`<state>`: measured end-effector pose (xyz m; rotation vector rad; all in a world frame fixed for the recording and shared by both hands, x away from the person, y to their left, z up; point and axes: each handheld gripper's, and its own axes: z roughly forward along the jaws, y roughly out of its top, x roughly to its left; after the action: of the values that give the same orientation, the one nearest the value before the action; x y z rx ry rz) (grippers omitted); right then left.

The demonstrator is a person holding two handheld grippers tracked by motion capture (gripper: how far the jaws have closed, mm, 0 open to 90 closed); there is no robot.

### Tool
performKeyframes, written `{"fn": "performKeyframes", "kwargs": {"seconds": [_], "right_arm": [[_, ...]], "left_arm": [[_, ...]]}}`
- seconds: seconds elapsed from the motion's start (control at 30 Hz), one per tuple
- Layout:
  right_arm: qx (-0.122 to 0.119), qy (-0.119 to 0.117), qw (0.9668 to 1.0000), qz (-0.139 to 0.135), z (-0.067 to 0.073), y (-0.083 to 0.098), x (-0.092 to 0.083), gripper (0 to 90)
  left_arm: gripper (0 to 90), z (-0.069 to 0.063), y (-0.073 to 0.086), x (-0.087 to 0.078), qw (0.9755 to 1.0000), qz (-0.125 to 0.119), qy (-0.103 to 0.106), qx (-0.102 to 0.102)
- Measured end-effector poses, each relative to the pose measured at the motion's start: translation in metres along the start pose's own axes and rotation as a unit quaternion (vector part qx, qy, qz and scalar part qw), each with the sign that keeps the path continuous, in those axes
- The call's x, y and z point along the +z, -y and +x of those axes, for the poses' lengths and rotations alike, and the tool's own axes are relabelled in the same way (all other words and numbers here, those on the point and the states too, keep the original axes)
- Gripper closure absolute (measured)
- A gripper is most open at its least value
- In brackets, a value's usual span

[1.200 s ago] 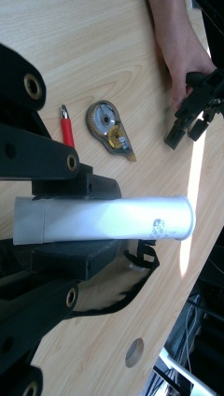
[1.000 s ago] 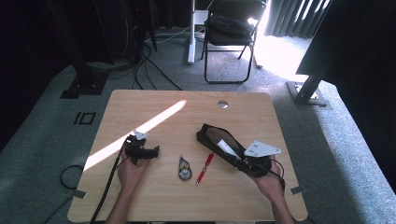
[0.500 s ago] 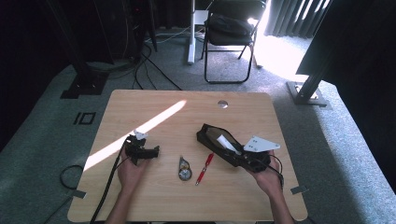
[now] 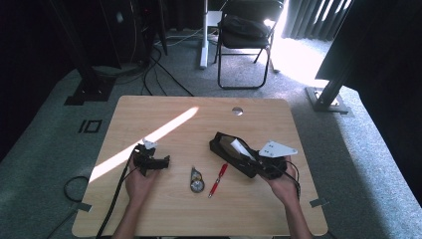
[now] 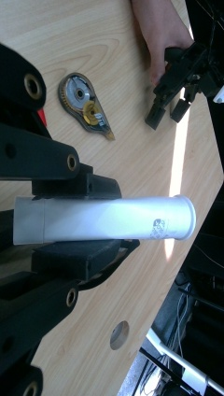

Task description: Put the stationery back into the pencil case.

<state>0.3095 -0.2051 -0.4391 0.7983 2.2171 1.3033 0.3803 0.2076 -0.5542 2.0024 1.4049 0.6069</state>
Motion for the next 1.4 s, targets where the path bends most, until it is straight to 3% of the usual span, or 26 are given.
{"fn": "performKeyframes", "kwargs": {"seconds": [1.4], "right_arm": [[0.013, 0.019, 0.9997, 0.001, -0.017, -0.005, 0.025, 70.8]], "left_arm": [[8.9, 0.0, 0.0, 0.0, 1.0, 0.0, 0.0, 0.0]]}}
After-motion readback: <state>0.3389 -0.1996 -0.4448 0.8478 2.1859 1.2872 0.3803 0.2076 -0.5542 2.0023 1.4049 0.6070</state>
